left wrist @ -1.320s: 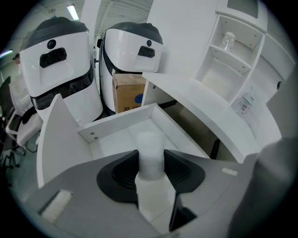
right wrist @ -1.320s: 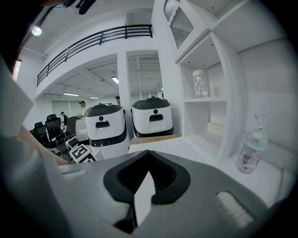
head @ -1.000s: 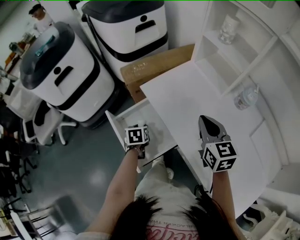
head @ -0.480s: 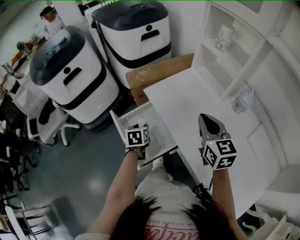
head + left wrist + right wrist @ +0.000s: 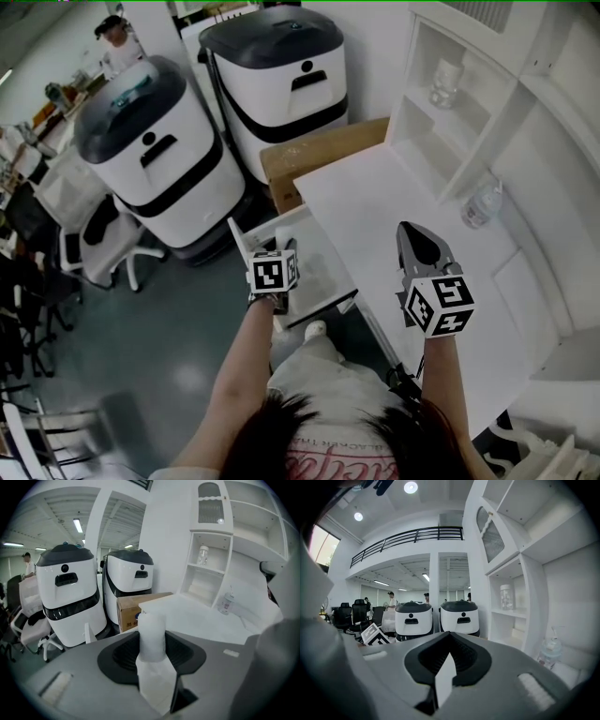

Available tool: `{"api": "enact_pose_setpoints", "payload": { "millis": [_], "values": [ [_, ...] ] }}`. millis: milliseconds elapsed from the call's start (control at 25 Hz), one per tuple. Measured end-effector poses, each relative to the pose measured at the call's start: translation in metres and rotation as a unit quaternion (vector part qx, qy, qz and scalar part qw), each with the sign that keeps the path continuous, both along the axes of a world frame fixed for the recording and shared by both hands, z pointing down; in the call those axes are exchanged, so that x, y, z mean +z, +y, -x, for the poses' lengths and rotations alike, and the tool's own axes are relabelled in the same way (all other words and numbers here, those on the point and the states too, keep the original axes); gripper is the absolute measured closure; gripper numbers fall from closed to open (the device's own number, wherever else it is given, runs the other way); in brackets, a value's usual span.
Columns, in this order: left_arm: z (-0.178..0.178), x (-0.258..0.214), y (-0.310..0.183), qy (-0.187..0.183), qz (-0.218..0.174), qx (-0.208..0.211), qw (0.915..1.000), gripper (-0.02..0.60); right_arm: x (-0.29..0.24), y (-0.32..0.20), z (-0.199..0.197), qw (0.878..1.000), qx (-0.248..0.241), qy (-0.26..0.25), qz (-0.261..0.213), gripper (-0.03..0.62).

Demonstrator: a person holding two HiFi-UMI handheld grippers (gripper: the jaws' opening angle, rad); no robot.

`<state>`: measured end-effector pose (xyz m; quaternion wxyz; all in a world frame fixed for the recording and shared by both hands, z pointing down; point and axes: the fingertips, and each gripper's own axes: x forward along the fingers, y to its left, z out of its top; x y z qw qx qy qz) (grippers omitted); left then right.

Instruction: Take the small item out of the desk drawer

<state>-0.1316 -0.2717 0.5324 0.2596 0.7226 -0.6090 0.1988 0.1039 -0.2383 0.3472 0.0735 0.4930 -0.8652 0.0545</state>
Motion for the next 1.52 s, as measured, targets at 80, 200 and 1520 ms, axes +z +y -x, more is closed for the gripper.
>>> {"api": "enact_pose_setpoints", "payload": {
  "millis": [80, 200, 1520],
  "values": [
    [0.0, -0.012, 0.001, -0.002, -0.014, 0.002, 0.9999, 0.4, -0.005, 0.003, 0.0, 1.0, 0.001, -0.002, -0.006, 0.592],
    [0.001, -0.027, 0.002, -0.002, -0.035, 0.004, 0.9994, 0.4, -0.013, 0.006, 0.002, 1.0, 0.001, 0.0, -0.015, 0.592],
    [0.017, -0.262, -0.002, -0.013, -0.335, 0.071, 0.9395, 0.402, -0.105, 0.015, 0.044, 0.988, 0.039, -0.008, -0.147, 0.592]
  ]
}}
